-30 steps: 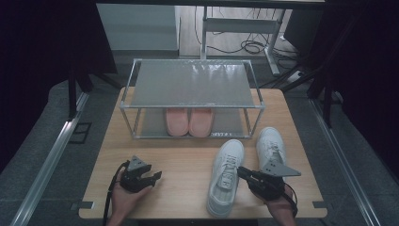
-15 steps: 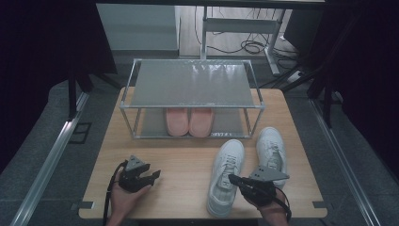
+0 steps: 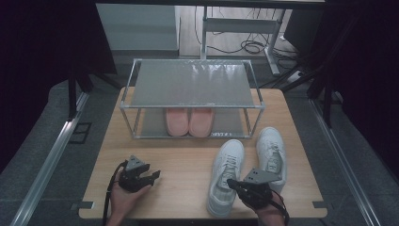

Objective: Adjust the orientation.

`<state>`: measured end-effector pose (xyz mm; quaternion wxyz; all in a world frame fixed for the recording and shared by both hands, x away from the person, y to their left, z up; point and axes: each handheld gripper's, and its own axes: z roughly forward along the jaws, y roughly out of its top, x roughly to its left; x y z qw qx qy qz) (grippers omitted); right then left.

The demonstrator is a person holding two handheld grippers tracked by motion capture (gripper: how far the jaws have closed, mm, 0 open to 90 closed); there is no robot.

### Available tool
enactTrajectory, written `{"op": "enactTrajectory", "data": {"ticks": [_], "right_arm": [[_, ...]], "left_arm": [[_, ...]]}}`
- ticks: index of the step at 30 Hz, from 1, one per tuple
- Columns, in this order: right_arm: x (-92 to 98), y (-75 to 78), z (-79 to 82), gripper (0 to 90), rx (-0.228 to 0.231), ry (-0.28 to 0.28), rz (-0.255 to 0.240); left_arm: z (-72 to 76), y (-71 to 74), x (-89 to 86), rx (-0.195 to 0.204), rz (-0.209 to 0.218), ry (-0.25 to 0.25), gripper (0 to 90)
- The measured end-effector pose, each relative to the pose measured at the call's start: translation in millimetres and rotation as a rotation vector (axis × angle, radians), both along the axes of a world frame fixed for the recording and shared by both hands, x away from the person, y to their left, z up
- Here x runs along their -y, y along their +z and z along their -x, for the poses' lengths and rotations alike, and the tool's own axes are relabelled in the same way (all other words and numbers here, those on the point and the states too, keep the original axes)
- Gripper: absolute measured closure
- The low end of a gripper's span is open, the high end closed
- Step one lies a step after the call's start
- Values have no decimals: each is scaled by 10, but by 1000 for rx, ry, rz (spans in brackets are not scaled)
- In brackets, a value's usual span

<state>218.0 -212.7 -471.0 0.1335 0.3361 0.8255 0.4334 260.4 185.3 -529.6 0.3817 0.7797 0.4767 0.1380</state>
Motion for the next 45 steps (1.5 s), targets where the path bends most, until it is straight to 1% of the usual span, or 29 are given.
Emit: {"op": "enactTrajectory", "data": {"ticks": [3,12,16,19,22,24,28,32,36,40,45], "right_arm": [[42,8,0,900,-2,-9,6],[271,18,-6,900,-12,-56,10],[313,22,-19,900,-9,-71,14],[317,36,-17,900,-9,-64,6],[315,103,-8,900,14,-62,-8],[332,178,-21,900,30,-66,-28],[370,335,-106,900,69,-94,-48],[386,408,-290,900,52,-123,-11],[342,397,-446,900,19,-139,45],[304,320,-534,900,-14,-148,82],[280,254,-562,900,-33,-156,125]], "left_arm": [[-4,-6,-4,-2,0,3,464],[-11,-22,4,-11,-6,3,464],[-12,-27,4,-12,-6,4,465],[-12,-21,-1,-10,-5,1,465],[-13,-13,-2,-8,-2,6,465],[-16,-13,1,-9,-2,6,465],[-18,-11,15,-10,-2,2,465],[-19,-5,22,-9,-2,-1,465],[-19,-5,17,-8,0,-1,465],[-17,-5,13,-8,2,-1,464],[-17,-6,16,-8,2,-4,465]]}}
